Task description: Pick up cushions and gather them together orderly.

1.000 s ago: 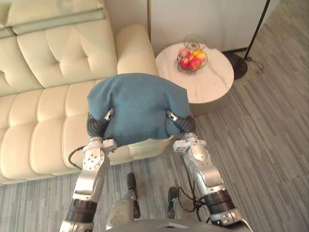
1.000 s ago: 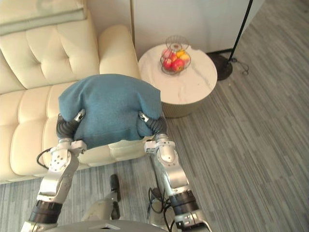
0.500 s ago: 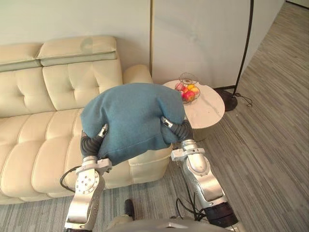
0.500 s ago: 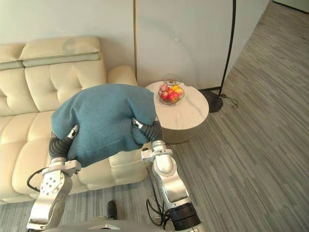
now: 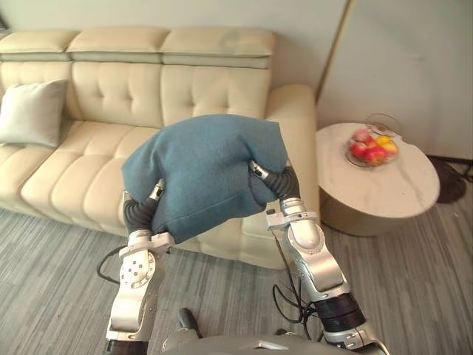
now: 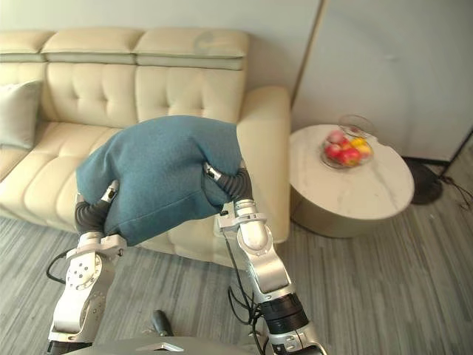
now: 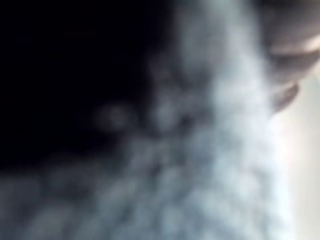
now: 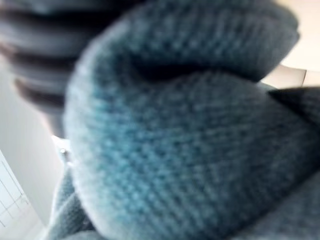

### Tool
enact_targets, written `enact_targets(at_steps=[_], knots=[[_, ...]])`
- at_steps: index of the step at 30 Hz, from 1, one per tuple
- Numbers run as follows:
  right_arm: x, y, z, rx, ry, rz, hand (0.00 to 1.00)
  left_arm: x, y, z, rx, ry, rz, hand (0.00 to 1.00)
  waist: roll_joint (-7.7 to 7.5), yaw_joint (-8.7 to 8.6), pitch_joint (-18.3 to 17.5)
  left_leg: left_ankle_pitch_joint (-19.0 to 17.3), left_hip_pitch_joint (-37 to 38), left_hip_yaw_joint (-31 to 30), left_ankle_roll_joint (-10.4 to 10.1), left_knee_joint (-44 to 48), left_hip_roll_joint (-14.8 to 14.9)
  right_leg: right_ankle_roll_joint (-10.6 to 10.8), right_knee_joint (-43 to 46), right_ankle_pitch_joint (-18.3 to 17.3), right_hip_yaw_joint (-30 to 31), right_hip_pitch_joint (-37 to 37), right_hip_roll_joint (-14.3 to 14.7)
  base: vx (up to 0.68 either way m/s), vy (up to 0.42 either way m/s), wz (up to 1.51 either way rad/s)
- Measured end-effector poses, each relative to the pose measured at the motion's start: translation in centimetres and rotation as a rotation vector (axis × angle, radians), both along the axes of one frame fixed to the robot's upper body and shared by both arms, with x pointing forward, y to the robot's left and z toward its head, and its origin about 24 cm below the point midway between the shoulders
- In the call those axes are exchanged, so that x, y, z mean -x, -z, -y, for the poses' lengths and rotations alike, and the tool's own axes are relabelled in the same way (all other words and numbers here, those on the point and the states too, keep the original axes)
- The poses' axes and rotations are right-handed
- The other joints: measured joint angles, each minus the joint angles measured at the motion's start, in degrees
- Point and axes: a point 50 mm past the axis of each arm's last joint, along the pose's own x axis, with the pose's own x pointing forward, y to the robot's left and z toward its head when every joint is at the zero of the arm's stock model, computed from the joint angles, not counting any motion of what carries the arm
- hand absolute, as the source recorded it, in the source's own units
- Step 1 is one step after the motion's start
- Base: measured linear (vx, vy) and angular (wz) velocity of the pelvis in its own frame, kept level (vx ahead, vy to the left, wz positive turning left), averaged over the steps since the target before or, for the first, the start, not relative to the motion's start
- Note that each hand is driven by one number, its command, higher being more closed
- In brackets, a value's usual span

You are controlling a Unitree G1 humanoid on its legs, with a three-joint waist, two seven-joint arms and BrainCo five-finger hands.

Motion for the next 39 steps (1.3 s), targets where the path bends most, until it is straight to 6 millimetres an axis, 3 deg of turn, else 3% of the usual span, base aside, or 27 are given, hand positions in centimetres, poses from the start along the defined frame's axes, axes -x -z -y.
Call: enact_targets(at_steps=[3,5,6,7,9,10,11,12,13,14,15,16,17,18,19,20,24,26,27,28,29,31,33,35,37,38,39], knots=[[-0.2,1.0,-0.6,-0.022,-0.002,-0.049,1.0,0.0,0.3,-0.6,-0.013,-0.019,-0.014,1.0,-1.79,0.42,0.69,-5.22,-0.54,0.57,2.86,5.06,-4.25,1.0,0.5,0.83,0.44,1.12,-5.2,0.04,0.268,0.15],[-0.3,1.5,-0.6,-0.02,0.001,-0.07,1.0,0.0,0.3,-0.7,-0.015,-0.022,-0.013,1.0,-2.0,0.44,0.75,-8.35,-2.29,1.09,4.11,8.91,-5.22,-0.38,4.18,-0.3,1.43,-0.94,-8.01,0.02,0.247,0.0],[-0.3,1.7,-0.6,-0.019,0.002,-0.08,1.0,0.0,0.2,-0.8,-0.016,-0.025,-0.012,1.0,-2.08,0.09,0.84,-9.99,-3.53,1.27,4.87,10.65,-5.95,-2.54,6.68,-0.75,2.04,-2.72,-9.68,0.03,0.288,-0.01],[-0.4,2.1,-0.5,-0.014,0.008,-0.095,1.0,0.0,0.2,-0.8,-0.015,-0.024,-0.011,1.0,-1.61,-0.25,1.84,-10.97,-4.32,1.28,6.09,11.67,-6.2,-7.49,12.16,1.68,3.86,-6.14,-11.12,0.03,0.235,0.01],[-0.5,2.3,-0.4,-0.016,0.014,-0.104,1.0,0.0,0.2,-0.8,-0.014,-0.022,-0.009,1.0,-1.94,-0.91,3.62,-11.58,-3.86,0.96,7.0,11.57,-6.2,-12.47,19.9,5.31,8.46,-10.64,-11.65,0.03,0.22,0.05],[-0.5,2.3,-0.4,-0.019,0.013,-0.106,1.0,0.0,0.2,-0.8,-0.017,-0.021,-0.009,1.0,-2.19,-1.87,4.34,-11.77,-3.9,-0.42,7.31,11.32,-6.21,-10.34,23.06,2.93,12.79,-12.85,-9.9,0.04,0.18,0.37],[-0.5,2.3,-0.2,-0.023,0.009,-0.107,1.0,-0.1,0.2,-0.8,-0.024,-0.016,-0.012,1.0,-2.31,-3.22,5.38,-11.77,-3.88,-2.85,7.33,9.84,-6.09,-5.47,25.13,-3.02,20.02,-14.75,-2.83,0.03,0.092,0.47],[-0.5,2.3,-0.1,-0.022,0.008,-0.107,1.0,-0.1,0.3,-0.8,-0.023,-0.014,-0.014,1.0,-2.3,-3.68,5.54,-11.76,-3.78,-3.4,7.32,9.02,-6.13,-4.74,24.94,-4.45,21.37,-15.13,-0.61,0.08,0.063,0.51],[-0.5,2.5,0.2,-0.025,0.02,-0.114,1.0,-0.2,0.5,-0.6,-0.024,0.001,-0.024,1.0,-2.43,-3.98,5.64,-11.43,-2.65,-3.44,6.79,6.09,-7.02,-4.36,22.58,-6.93,21.58,-16.16,4.06,0.08,0.056,0.27],[-0.5,2.5,0.3,-0.03,0.023,-0.116,1.0,-0.2,0.5,-0.5,-0.024,0.01,-0.025,1.0,-2.39,-4.01,5.85,-11.39,-1.77,-3.47,6.73,4.58,-8.01,-4.35,20.07,-7.15,21.07,-16.71,6.18,0.11,0.065,0.19],[-0.5,2.5,0.4,-0.034,0.027,-0.117,1.0,-0.2,0.5,-0.4,-0.023,0.016,-0.022,1.0,-2.24,-4.19,6.25,-11.39,-1.06,-3.56,6.72,3.71,-8.63,-4.46,17.93,-7.05,20.35,-16.83,7.36,0.11,0.048,0.11],[-0.6,2.5,0.8,-0.039,0.038,-0.118,1.0,-0.6,0.2,0.0,-0.02,0.032,-0.007,1.0,-1.13,-4.79,7.19,-11.53,0.5,-4.23,6.52,1.28,-9.49,-5.03,12.23,-5.4,19.11,-17.47,10.6,0.15,0.066,0.16],[-0.6,2.6,0.9,-0.039,0.042,-0.119,1.0,-0.8,0.0,0.1,-0.023,0.037,0.001,1.0,-1.03,-5.39,7.25,-12.76,1.26,-4.81,5.39,-0.46,-10.4,-5.0,9.03,-4.06,18.53,-18.07,11.43,0.17,0.053,0.44],[-0.4,2.5,1.1,-0.051,0.053,-0.114,1.0,-1.4,-0.6,0.1,-0.038,0.049,0.027,1.0,-3.1,-6.88,7.64,-14.14,1.43,-5.26,7.21,3.82,-12.57,-4.61,5.75,-2.76,18.54,-19.18,9.51,0.26,0.02,0.5],[-0.3,2.2,1.4,-0.052,0.061,-0.099,1.0,-1.8,-1.0,0.3,-0.04,0.063,0.045,1.0,-2.71,-7.3,8.22,-13.88,2.65,-6.83,7.53,5.71,-11.75,-4.47,5.73,-1.91,18.15,-19.91,9.85,0.38,0.009,0.83],[-0.2,2.7,2.0,-0.066,0.083,-0.116,1.0,-2.4,-0.8,0.9,-0.042,0.093,0.034,1.0,-4.15,-8.44,9.08,-14.81,5.47,-8.27,7.08,5.16,-14.81,-5.15,6.3,-0.97,20.86,-21.67,7.63,0.31,0.003,0.6],[1.1,2.2,2.8,-0.084,0.102,-0.09,1.0,-2.2,-0.8,1.9,-0.031,0.137,0.036,1.0,-3.85,-8.49,8.92,-19.23,8.55,-10.42,5.24,5.78,-14.36,-6.56,5.42,2.73,20.94,-22.5,8.42,0.42,-0.062,0.38],[2.8,2.3,3.1,-0.111,0.108,-0.091,1.0,-1.4,-0.3,2.2,-0.019,0.149,0.018,1.0,-1.89,-8.07,7.11,-23.31,8.54,-10.98,1.42,11.63,-10.82,-7.34,5.12,4.42,18.11,-18.32,9.78,0.59,-0.208,0.32],[3.0,2.2,3.3,-0.106,0.111,-0.088,1.0,-1.3,-0.2,2.5,-0.006,0.157,0.016,1.0,-1.05,-8.19,6.98,-25.41,5.76,-10.1,-0.16,20.5,-8.04,-9.14,4.39,4.79,16.85,-16.47,10.24,0.57,-0.219,0.31],[3.1,2.1,3.5,-0.096,0.113,-0.084,1.0,-1.2,-0.2,2.7,0.007,0.158,0.014,1.0,-0.6,-8.2,6.74,-24.9,3.14,-9.16,-1.46,27.3,-6.15,-10.08,4.42,4.42,16.16,-15.87,10.34,0.56,-0.203,0.18],[3.0,2.0,3.8,-0.083,0.11,-0.079,1.0,-1.2,-0.1,2.9,0.035,0.157,0.012,1.0,-0.62,-7.78,6.75,-21.51,0.42,-7.33,-2.7,37.31,-3.63,-10.85,3.8,3.82,16.6,-13.92,10.32,0.53,-0.131,-0.02],[3.1,2.1,4.1,-0.091,0.117,-0.085,1.0,-1.2,-0.1,3.3,0.063,0.167,0.01,1.0,-0.58,-7.2,6.74,-20.87,1.08,-3.52,-0.66,45.74,0.93,-10.56,-0.23,1.99,19.3,-5.76,10.75,0.62,-0.065,-0.15],[3.2,1.4,4.0,-0.104,0.131,-0.054,1.0,-1.1,-0.6,3.3,0.078,0.168,0.034,1.0,-0.43,-5.68,6.6,-22.98,-0.15,-3.24,1.73,44.55,2.21,-9.34,-2.27,0.07,24.13,-2.29,10.76,0.49,0.071,-0.56],[3.2,0.6,3.9,-0.117,0.126,-0.023,1.0,-1.0,-1.5,3.1,0.082,0.16,0.072,1.0,-0.47,-3.75,6.62,-24.84,-5.16,-4.5,1.69,42.27,2.26,-9.29,-2.58,-0.03,28.37,-1.83,9.89,0.32,0.179,-0.82],[3.2,0.6,3.7,-0.13,0.123,-0.022,1.0,-0.7,-1.7,2.9,0.096,0.148,0.081,1.0,-0.72,-3.32,6.73,-24.47,-7.83,-8.76,0.97,34.14,0.93,-8.34,-2.19,-0.63,30.43,0.23,7.67,0.25,0.263,-0.79],[3.3,0.6,3.2,-0.139,0.105,-0.02,1.0,-0.1,-1.7,2.5,0.113,0.124,0.083,1.0,-0.1,-2.86,6.51,-17.92,-5.35,-14.75,-0.22,18.76,0.09,-4.56,0.62,-3.12,31.86,0.35,6.86,0.24,0.314,-1.09],[3.3,0.6,3.0,-0.136,0.096,-0.021,1.0,0.3,-1.6,2.4,0.121,0.114,0.083,1.0,1.01,-2.48,6.11,-13.2,-3.85,-17.11,-0.56,12.86,0.58,-2.97,1.61,-4.47,32.57,0.28,7.18,0.3,0.446,-1.53]])
